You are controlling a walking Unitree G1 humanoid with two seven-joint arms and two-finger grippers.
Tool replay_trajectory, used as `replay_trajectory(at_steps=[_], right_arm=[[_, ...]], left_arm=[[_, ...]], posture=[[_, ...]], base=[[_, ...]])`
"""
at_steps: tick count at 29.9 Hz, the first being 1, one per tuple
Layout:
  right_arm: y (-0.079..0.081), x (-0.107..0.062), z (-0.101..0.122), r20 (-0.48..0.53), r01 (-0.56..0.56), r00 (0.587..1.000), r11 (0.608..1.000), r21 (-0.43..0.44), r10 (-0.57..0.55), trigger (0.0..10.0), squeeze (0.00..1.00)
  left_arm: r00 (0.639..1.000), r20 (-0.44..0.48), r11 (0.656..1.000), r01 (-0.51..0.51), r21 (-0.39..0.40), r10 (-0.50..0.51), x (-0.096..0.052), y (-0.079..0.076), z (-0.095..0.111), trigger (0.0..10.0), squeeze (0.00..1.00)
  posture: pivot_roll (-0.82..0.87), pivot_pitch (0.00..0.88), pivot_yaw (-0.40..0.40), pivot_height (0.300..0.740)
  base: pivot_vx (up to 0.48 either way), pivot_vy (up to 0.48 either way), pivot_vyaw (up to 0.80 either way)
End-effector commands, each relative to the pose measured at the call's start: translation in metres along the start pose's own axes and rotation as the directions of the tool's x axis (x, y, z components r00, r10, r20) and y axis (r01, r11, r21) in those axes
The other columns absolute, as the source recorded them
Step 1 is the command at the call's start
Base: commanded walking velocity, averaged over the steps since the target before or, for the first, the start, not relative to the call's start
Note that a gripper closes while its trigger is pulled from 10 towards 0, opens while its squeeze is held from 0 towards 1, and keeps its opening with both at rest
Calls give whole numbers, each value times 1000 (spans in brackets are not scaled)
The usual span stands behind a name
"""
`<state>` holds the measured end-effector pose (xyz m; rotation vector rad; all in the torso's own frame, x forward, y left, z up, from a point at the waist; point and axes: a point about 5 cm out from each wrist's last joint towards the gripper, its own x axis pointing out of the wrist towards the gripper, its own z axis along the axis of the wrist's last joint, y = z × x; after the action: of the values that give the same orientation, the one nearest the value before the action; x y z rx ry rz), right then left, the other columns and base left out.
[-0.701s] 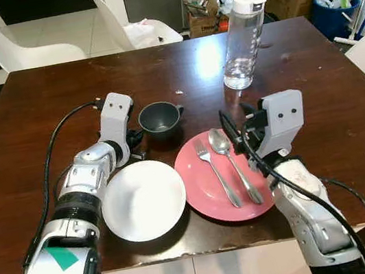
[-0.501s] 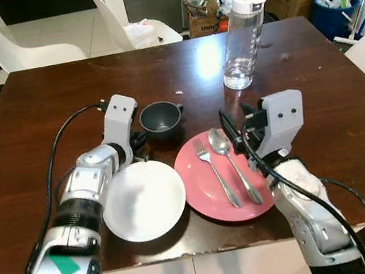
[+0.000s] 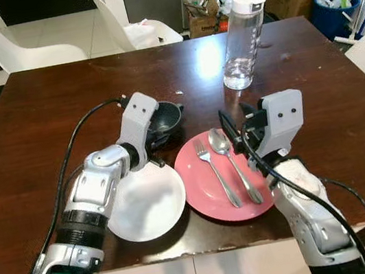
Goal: Setting the table
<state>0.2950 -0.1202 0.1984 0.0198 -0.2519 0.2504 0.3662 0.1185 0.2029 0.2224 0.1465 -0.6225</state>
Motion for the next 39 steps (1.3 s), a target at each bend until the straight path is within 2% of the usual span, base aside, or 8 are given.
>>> replay_trajectory(at_steps=[1, 6, 11, 17, 23, 30, 32, 39], right_arm=[[-1, -1, -2, -4, 0, 1000, 1000, 6, 0, 10000, 0], [-4, -11, -6, -23, 9, 1000, 1000, 2, -9, 10000, 0], [-5, -27, -18, -78, -2, 997, 1000, -19, 0, 10000, 0], [-1, -27, -23, -102, -50, 994, 999, -11, 48, 10000, 0], [8, -23, -32, -134, -121, 983, 992, 30, 124, 10000, 0], [18, -34, -55, -229, -164, 953, 972, 166, 200, 10000, 0], [24, -37, -60, -237, -179, 940, 946, 270, 245, 10000, 0], [42, -33, -52, -157, -316, 907, 880, 355, 390, 10000, 0]], left_arm=[[997, 58, 998, -58, 8, 57, -8, 11, 8, 10000, 0], [938, 247, 968, -251, -5, 244, -42, 24, 20, 10000, 0], [899, 266, 937, -335, -98, 349, -71, 13, 3, 10000, 0], [845, 175, 848, -447, -284, 505, -101, 5, -35, 10000, 0], [832, 154, 824, -470, -316, 534, -113, -2, -40, 10000, 0], [858, 124, 854, -461, -242, 499, -129, -12, -50, 10000, 0], [856, 125, 854, -465, -232, 501, -132, -11, -51, 10000, 0], [852, 139, 854, -468, -229, 504, -126, -9, -45, 10000, 0]], posture=[[-65, 90, 138, 740], [-56, 92, 131, 740], [-53, 94, 120, 740], [-50, 86, 66, 740], [-33, 75, 35, 740], [-38, 66, 46, 740], [-40, 62, 51, 740], [-34, 53, 49, 740]], base=[[0, 0, 0], [0, 0, 0], [0, 0, 0], [0, 0, 0], [0, 0, 0], [0, 0, 0], [0, 0, 0], [0, 0, 0]])
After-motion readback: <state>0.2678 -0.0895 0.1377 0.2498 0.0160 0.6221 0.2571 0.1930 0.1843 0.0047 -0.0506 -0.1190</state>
